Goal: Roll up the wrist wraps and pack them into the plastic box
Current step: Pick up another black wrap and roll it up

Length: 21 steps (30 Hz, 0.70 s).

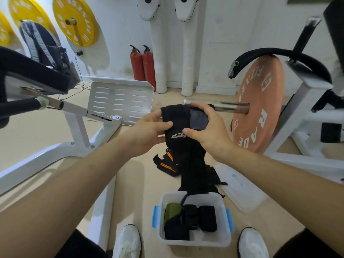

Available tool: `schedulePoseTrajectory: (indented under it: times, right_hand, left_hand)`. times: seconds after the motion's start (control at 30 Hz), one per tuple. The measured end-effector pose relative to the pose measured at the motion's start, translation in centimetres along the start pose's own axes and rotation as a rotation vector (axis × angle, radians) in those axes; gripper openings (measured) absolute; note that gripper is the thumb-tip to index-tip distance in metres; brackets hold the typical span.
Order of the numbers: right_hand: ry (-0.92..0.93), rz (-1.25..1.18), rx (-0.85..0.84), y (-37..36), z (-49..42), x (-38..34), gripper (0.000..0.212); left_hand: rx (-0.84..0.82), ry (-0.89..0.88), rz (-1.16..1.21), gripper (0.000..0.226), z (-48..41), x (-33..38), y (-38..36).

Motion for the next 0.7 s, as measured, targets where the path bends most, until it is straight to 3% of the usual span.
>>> schedulePoseTrajectory:
  times: [0.23,0.53,0.7]
  right_hand:
    - [-0.057,-0.069,0.148,1.3,-0.4,0.2,0.066]
    - [-0.269,-0.372,0.38,2.7,-0.9,3.7,0.059]
    - [-0.278,-0.338,0.36,3.2,-1.0,4.2,0.055]
  left_hand:
    - [0.026,-0.145,-0.251,0.064,0.9,0.3,-1.3]
    - [-0.01,-0.215,-0.364,0.048,1.8,-0.1,-3.9]
    - [0.032,-0.215,-0.312,0.043,1.7,0.1,-4.3]
Point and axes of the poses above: each hand's wrist, its own z-axis away from the middle knuckle, its own y-axis out of the back of the hand, x = y × z, the point moved 8 cm from there along -z, towards the middle knuckle, and after that the axes turned 14 degrees about y, right-handed, at the moved point
